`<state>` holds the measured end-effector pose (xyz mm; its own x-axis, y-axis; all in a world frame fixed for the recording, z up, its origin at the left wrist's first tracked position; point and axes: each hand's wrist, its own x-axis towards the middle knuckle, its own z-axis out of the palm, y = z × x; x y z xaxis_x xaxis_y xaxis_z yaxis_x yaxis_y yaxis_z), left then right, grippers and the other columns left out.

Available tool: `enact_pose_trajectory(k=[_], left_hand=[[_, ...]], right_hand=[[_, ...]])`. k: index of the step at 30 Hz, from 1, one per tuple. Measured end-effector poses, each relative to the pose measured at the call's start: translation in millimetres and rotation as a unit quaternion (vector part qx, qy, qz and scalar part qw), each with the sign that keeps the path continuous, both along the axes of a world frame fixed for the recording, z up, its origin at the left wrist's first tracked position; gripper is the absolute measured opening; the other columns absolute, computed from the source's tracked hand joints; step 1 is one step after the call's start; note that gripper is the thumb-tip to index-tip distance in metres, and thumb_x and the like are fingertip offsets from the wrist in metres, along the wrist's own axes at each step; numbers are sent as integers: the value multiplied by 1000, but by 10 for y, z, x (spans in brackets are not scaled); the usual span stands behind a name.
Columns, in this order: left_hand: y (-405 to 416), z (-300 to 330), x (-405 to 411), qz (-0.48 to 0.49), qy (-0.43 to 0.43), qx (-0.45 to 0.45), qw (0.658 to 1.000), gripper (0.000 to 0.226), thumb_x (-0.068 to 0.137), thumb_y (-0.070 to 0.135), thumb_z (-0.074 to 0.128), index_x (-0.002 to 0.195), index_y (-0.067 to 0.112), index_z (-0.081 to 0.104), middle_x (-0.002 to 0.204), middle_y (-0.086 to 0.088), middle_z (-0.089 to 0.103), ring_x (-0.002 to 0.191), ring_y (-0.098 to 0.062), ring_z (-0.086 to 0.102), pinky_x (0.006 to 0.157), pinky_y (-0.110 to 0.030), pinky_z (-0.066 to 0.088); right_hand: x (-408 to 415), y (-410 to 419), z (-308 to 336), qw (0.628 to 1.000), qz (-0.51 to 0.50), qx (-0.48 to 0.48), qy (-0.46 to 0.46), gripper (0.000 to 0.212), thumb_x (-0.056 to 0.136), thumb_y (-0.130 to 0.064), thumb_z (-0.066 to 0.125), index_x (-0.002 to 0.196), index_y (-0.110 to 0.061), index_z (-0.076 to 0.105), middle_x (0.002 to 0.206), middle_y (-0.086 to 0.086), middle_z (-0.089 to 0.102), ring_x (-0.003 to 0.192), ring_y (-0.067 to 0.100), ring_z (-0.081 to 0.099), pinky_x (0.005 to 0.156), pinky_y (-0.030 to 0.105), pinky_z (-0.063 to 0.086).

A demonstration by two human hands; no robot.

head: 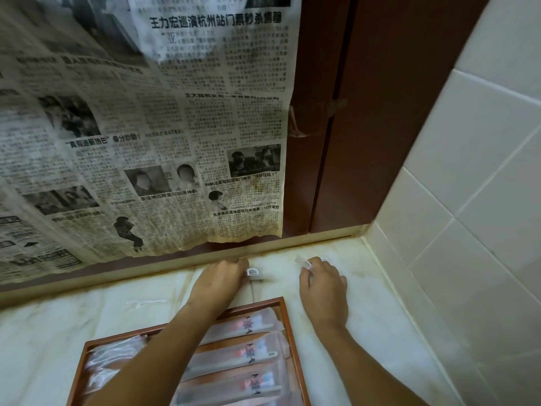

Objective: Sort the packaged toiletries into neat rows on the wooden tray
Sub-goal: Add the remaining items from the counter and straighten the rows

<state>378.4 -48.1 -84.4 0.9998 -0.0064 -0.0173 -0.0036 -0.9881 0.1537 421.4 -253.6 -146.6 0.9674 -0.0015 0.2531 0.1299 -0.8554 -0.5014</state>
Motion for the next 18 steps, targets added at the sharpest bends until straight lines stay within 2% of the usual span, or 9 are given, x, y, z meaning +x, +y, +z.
enact_pose_trajectory(k=[4,6,9,14,18], left_hand=[[-13,-44,-47,53,11,-21,998,31,99,44,48,98,16,60,96,-6,67,87,-28,64,61,-31,36],[-24,-63,-73,95,9,-64,993,31,99,42,48,91,15,60,86,-6,66,78,-28,62,58,-30,36],[-29,-56,-123,144,8,-134,981,26,99,34,45,86,15,56,78,-4,61,68,-23,56,57,-33,39],[-8,44,-332,172,-15,-207,963,13,101,21,41,96,13,49,78,-3,57,63,-16,52,53,-30,32],[81,162,-594,205,-14,-260,944,8,102,17,38,100,14,44,77,-8,60,62,-21,56,50,-31,35]], right_hand=[[-19,0,13,1000,3,11,6,11,90,-29,57,89,-18,61,81,-3,63,78,19,58,74,37,44],[-25,-10,1,1000,2,8,4,16,89,-27,62,97,-13,66,86,0,66,82,22,61,77,38,45],[-11,-15,-1,1000,0,2,17,24,92,-25,58,110,-11,66,90,1,68,86,22,62,80,38,46],[-54,-6,86,998,-24,21,45,19,91,-30,58,103,-16,51,91,4,64,84,24,59,81,38,48],[-95,23,130,997,-70,-9,33,28,91,-32,60,108,-10,56,95,8,63,89,25,59,79,39,51]])
